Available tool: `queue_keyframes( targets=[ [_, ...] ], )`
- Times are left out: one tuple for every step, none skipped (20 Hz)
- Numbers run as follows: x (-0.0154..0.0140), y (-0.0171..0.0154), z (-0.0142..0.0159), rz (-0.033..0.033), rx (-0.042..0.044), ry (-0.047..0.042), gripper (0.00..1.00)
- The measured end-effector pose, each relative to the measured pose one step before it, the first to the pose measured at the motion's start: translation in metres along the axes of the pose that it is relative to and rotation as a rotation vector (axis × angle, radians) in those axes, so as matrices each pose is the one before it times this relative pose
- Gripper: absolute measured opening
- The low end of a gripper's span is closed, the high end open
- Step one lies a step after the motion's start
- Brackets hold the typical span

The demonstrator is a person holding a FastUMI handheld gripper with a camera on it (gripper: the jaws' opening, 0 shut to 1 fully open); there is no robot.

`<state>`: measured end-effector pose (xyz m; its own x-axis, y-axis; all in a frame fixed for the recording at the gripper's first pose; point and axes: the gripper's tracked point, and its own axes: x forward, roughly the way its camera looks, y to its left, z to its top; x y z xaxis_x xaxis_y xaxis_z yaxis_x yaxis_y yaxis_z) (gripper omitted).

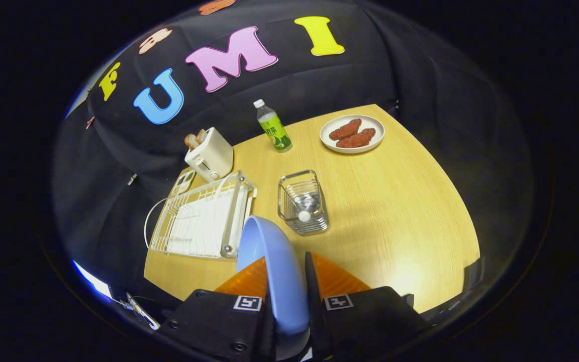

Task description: Take the plate from the dish rack, then take the spoon from the basket and place it into the plate.

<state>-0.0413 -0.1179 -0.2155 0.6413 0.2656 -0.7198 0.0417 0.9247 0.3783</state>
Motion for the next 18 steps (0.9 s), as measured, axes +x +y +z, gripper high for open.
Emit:
queue_keyframes(
  targets=[
    [0.00578, -0.00662, -0.00487, 0.0132, -0.00545, 0.0169, 0.3],
    [0.00622, -0.00552, -0.00446, 0.01449, -0.00471, 0.01297, 0.3],
    [0.0072, -0.0049, -0.00569, 0.01253, -0.00003, 0.01426, 0.3],
    [0.00825, -0.00532, -0.00606, 0.01131, -0.00015, 0.0162, 0.3],
    [0.00809, -0.00544, -0.00575, 0.01055, -0.0001, 0.01304, 0.3],
    [0.0075, -0.0038, -0.00574, 0.00812, 0.00131, 0.01619, 0.3],
    [0.0087, -0.00366, -0.00445, 0.01187, -0.00311, 0.01237, 0.3],
    [0.00428, -0.00099, -0.00245, 0.02621, 0.00345, 0.01751, 0.31],
    [0.00669, 0.00161, -0.00158, 0.02774, 0.01283, 0.00284, 0.31],
    [0.00329, -0.00104, 0.00152, 0.01752, 0.00638, -0.00076, 0.31],
    [0.0028, -0.00109, 0.00079, 0.01292, 0.00015, -0.00046, 0.31],
    [0.00251, -0.00322, -0.00067, 0.00154, -0.00944, 0.00526, 0.32],
    [0.00304, -0.00651, -0.0013, -0.0173, -0.02194, -0.00533, 0.33],
    [-0.00096, -0.003, 0.00055, -0.00447, -0.0211, -0.0096, 0.36],
    [-0.00188, -0.00015, 0.00046, 0.00374, -0.01566, -0.00852, 0.45],
    [-0.00218, 0.00179, 0.00326, 0.01309, -0.01504, -0.01036, 0.51],
    [-0.00103, 0.00259, 0.00402, 0.01098, -0.02314, -0.01412, 0.71],
    [-0.0043, 0.00179, 0.00527, 0.00359, -0.03943, -0.02099, 0.81]
  ],
)
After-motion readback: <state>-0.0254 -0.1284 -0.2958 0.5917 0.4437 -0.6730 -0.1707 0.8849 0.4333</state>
